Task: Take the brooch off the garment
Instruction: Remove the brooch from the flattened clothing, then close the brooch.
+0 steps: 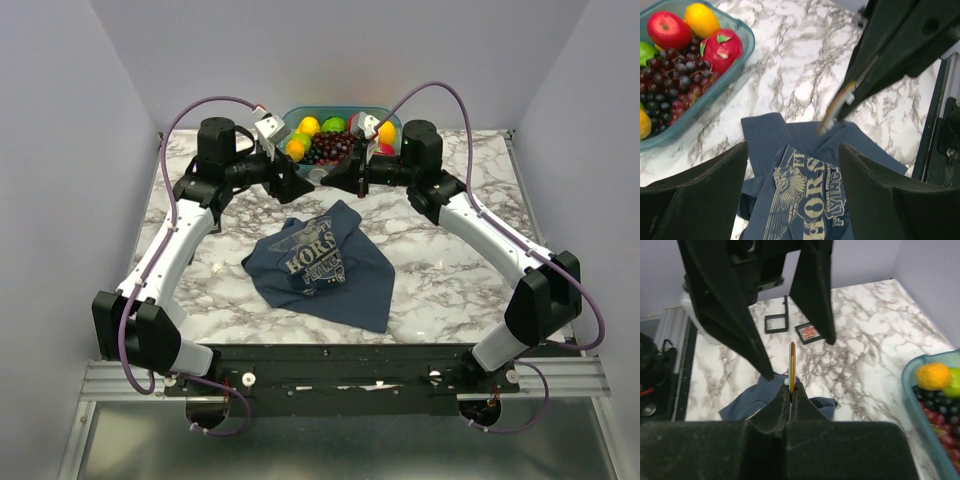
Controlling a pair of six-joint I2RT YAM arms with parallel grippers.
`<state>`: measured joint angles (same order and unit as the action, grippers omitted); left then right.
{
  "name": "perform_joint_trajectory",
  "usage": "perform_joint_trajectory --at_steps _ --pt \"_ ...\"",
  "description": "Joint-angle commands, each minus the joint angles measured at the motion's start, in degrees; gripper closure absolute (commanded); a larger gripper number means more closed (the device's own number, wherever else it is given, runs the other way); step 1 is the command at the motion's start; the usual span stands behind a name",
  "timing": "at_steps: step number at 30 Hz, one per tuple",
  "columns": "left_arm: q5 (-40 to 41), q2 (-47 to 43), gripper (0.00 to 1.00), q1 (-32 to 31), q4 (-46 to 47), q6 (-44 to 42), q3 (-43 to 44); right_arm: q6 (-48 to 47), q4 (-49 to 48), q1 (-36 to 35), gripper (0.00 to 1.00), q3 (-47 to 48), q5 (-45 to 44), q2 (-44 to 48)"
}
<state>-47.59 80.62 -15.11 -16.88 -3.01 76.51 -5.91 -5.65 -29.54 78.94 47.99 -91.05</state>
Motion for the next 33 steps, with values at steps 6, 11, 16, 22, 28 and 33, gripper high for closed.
perform_joint_trajectory --at_steps 6,11,16,22,28,33 --pt "-5.9 0.5 0.22 -0.1 6.4 5.2 2.4 3.5 3.8 0.0 1.0 2.3 7.4 -0.5" --pt "-7.4 0.4 0.28 -0.1 5.0 3.3 2.2 4.1 3.9 0.0 1.0 2.4 7.2 -0.6" --pt "-9.2 0.3 0.3 -0.6 1.0 -2.2 2.9 5.3 3.9 0.0 1.0 2.0 6.2 -0.7" --pt "-10.2 0.1 0.29 -0.7 -2.2 -5.6 3.7 5.7 3.8 0.1 1.0 1.5 5.9 -0.5" --pt "-9.2 0.6 0.33 -1.5 -1.9 -5.8 4.3 5.7 3.9 0.1 0.99 2.0 6.4 -1.2" --pt "-8.3 1.2 0.37 -2.2 -0.6 -4.1 4.6 5.6 4.2 0.1 0.99 2.2 6.8 -1.2"
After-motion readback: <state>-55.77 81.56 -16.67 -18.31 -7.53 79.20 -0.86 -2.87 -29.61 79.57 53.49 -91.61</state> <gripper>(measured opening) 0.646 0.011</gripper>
